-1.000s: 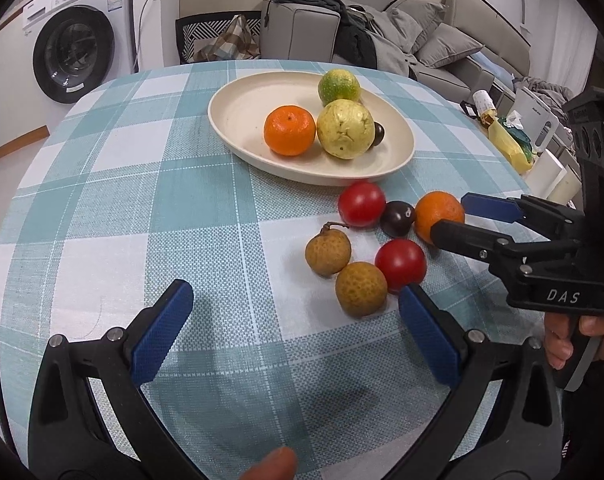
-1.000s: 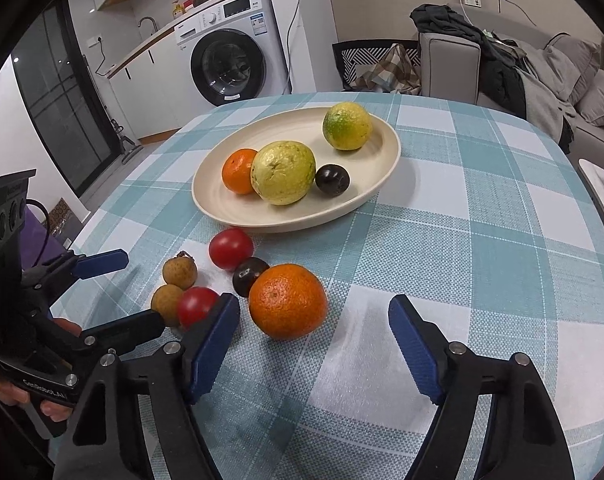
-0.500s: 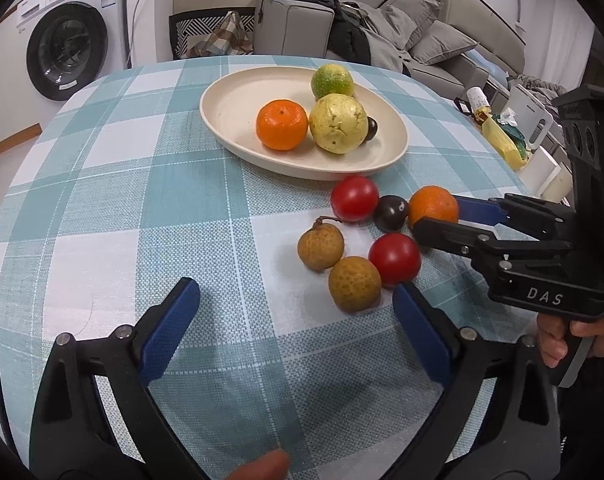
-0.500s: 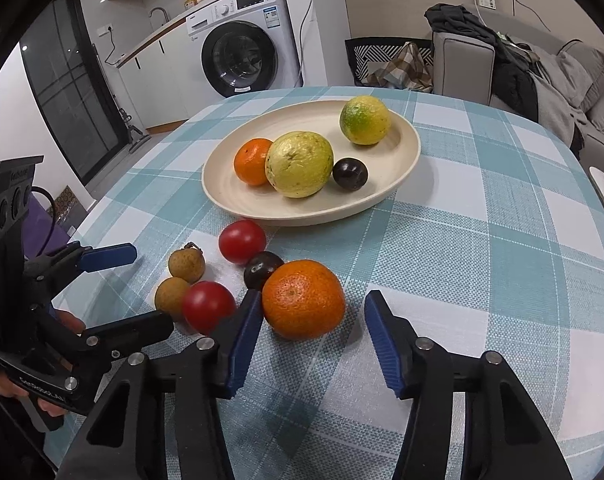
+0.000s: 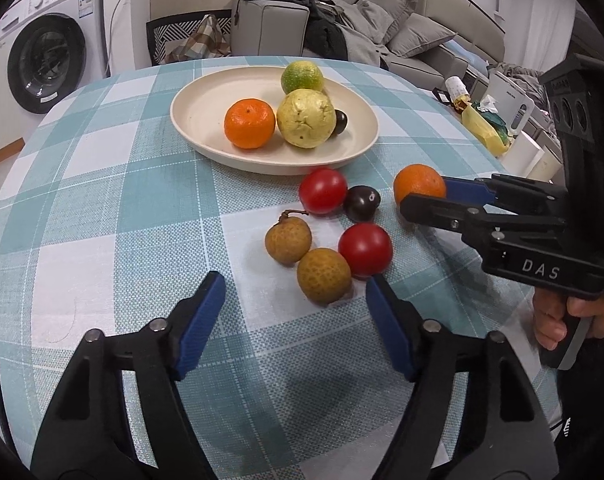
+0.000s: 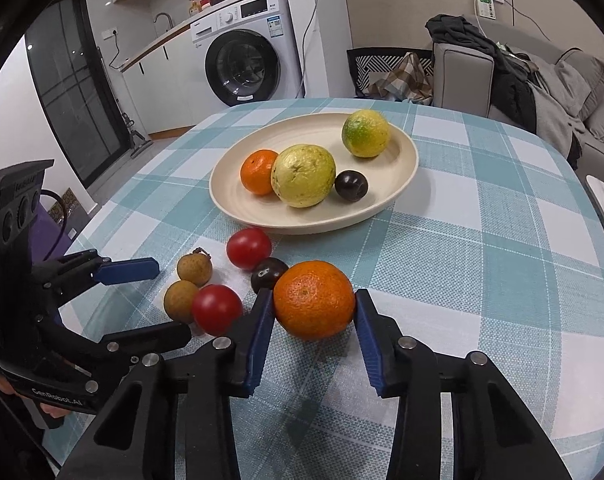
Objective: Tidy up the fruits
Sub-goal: 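Close the left tool on a small brown round fruit while the right tool grasps the large orange, then carry the brown fruit onto the plate with the left tool while the right tool lowers the orange there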
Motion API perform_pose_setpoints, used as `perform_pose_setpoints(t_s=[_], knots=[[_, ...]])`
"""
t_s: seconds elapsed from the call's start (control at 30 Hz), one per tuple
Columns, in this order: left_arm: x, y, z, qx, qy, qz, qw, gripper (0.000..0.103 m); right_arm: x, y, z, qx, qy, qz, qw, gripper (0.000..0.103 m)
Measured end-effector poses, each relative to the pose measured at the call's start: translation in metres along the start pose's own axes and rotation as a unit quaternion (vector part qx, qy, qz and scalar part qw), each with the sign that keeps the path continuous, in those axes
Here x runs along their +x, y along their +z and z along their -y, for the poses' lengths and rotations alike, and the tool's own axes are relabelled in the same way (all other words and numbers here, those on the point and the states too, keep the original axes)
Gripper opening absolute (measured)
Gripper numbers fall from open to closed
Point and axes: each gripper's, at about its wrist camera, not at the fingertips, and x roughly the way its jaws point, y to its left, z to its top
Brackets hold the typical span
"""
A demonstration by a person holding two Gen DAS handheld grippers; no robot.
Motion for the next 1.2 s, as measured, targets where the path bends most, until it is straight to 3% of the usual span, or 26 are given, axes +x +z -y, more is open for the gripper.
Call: perform_pose_setpoints(t_s=[0.2,0.8,1.2], knots=[[-0.003,-0.002,0.005,0.013,-0.032,0.006,0.9994,0.026,-0.002,0.0,0.003,0.006,-0.003,0.001,1.0,0.041],[-0.024,-0.001,0.006,0.013,-0.047,0.035,0.9982,0.024,-0.012,0.0,0.0,0.003,-0.007,0.012,1.0,0.041],[-0.044,0.007,-0.005,0.0,-0.036,0.061,0.9975,0.024,-0.023,0.003,-0.003,0.003,-0.007,0.031,0.999,0.041]])
